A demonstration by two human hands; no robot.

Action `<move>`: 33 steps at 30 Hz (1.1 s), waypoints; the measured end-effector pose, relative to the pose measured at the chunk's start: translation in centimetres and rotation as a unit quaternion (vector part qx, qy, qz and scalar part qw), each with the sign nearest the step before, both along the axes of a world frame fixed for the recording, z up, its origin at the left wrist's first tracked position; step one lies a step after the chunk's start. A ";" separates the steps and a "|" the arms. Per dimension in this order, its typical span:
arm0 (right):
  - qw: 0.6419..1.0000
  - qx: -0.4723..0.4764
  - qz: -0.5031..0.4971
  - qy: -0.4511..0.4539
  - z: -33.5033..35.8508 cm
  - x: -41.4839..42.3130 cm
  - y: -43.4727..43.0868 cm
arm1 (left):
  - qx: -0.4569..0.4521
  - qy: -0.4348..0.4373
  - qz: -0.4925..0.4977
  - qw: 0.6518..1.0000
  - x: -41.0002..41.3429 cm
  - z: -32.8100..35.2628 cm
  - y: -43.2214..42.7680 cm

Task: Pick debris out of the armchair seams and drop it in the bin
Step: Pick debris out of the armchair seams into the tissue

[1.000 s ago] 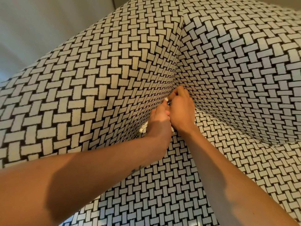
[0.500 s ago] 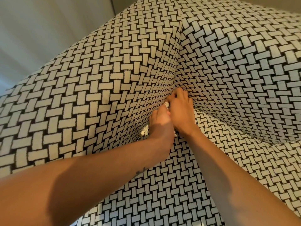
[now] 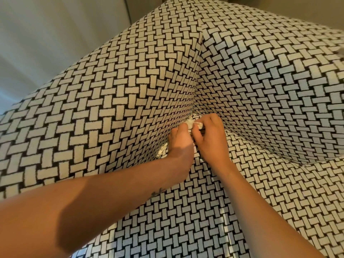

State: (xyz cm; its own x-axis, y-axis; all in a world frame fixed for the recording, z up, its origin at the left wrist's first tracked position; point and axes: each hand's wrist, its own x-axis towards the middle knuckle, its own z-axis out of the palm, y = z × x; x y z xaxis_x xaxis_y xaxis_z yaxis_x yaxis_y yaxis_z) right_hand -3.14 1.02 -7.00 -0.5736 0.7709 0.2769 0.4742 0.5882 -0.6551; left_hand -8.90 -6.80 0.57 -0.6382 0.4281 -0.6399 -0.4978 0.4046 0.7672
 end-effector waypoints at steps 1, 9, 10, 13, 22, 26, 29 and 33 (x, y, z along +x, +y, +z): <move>1.000 -0.012 -0.005 0.014 0.0 0.4 -0.2 | 0.000 -0.001 0.000 1.000 0.0 0.1 -0.1; 0.994 -0.076 0.006 0.079 1.6 2.4 -2.5 | 0.046 -0.025 -0.013 0.999 0.1 0.2 -0.2; 0.994 -0.079 0.008 0.077 1.6 2.6 -2.8 | 0.047 -0.025 -0.016 0.998 0.2 0.2 -0.3; 0.994 -0.074 0.004 0.082 1.8 3.2 -3.6 | 0.049 -0.025 -0.031 0.998 0.3 0.0 -0.5; 0.997 0.030 0.046 0.049 2.9 4.7 -5.4 | 0.041 -0.024 -0.055 0.997 0.6 1.4 -1.0; 0.999 0.027 0.014 0.031 3.1 4.4 -5.1 | 0.038 0.000 -0.081 0.996 0.7 2.1 -1.1; 0.999 -0.004 -0.002 0.033 3.1 4.4 -4.8 | 0.035 0.011 -0.083 0.996 0.9 2.2 -1.1; 0.999 -0.037 0.004 0.033 2.8 5.4 -4.6 | 0.006 0.034 -0.093 0.995 1.0 1.9 -1.1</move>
State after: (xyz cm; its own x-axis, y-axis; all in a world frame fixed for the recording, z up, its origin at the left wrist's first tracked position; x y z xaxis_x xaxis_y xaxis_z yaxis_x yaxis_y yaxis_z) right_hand 2.27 -3.60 -4.21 -0.5625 0.7858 0.2569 0.4235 0.5408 -0.7268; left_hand -7.89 -7.92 2.45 -0.5891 0.5496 -0.5924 -0.3624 0.4755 0.8016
